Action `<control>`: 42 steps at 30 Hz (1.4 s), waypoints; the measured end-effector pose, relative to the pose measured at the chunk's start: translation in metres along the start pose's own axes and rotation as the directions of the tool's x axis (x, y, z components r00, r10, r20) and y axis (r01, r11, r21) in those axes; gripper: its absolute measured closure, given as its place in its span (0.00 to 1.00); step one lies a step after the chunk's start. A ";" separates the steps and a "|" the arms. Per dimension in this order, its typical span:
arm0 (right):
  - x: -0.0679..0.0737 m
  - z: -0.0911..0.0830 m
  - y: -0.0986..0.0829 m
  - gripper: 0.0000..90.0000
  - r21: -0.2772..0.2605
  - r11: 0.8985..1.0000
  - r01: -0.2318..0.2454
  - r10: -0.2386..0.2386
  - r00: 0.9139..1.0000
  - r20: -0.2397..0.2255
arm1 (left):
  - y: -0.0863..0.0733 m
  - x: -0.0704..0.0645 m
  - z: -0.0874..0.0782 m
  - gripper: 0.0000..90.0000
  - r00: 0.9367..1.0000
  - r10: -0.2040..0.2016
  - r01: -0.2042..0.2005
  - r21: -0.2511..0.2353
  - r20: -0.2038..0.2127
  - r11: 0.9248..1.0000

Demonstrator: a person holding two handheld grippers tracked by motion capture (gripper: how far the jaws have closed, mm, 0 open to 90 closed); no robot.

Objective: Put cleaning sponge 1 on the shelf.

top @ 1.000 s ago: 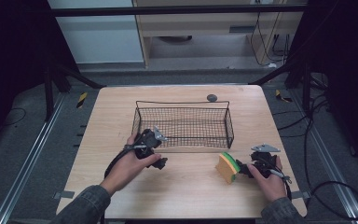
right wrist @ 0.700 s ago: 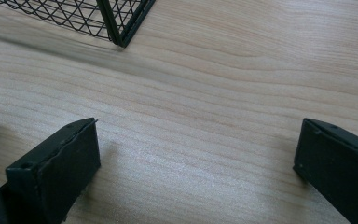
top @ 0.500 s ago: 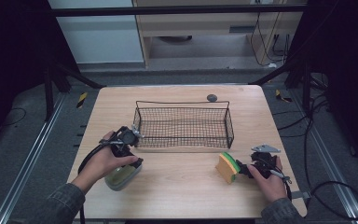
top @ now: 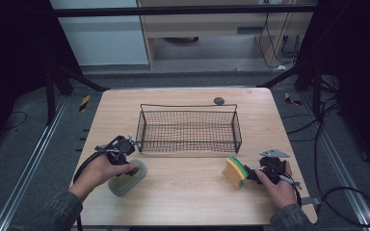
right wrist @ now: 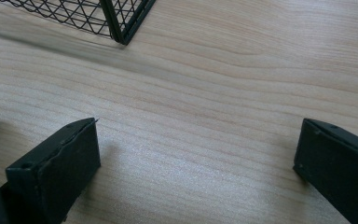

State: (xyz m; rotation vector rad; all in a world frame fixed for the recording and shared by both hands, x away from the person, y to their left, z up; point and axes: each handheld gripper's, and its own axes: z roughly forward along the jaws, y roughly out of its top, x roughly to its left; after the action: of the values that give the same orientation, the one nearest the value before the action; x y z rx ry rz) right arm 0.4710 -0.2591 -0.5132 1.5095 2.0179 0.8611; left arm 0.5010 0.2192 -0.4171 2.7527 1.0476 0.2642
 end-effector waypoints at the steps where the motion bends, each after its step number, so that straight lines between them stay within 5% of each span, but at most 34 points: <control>1: 0.000 0.000 0.000 0.00 0.000 1.000 -0.001 0.001 1.000 0.000 | 0.000 -0.001 0.001 0.35 1.000 0.008 -0.008 0.005 0.001 1.000; 17: 0.000 0.000 0.000 0.00 0.000 1.000 0.000 0.000 1.000 -0.001 | -0.008 0.008 0.012 0.56 0.999 -0.030 0.030 0.015 0.036 0.999; 28: 0.000 0.000 0.000 0.00 0.000 1.000 0.001 -0.001 1.000 -0.001 | -0.008 0.006 0.015 0.74 0.997 0.005 -0.008 0.039 0.077 0.999; 36: 0.000 0.000 0.000 0.00 0.000 1.000 0.001 -0.001 1.000 -0.001 | -0.015 0.007 0.001 0.78 0.997 0.039 -0.037 -0.027 0.059 0.999; 42: 0.000 0.000 0.000 0.00 0.000 1.000 0.000 0.000 1.000 -0.001 | -0.019 0.008 -0.018 0.78 0.996 0.087 -0.085 -0.094 0.016 0.992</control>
State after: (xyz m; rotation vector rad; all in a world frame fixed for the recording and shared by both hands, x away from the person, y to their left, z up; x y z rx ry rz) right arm 0.4711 -0.2592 -0.5132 1.5089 2.0186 0.8624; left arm 0.4908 0.2408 -0.4036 2.7141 0.8901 0.2899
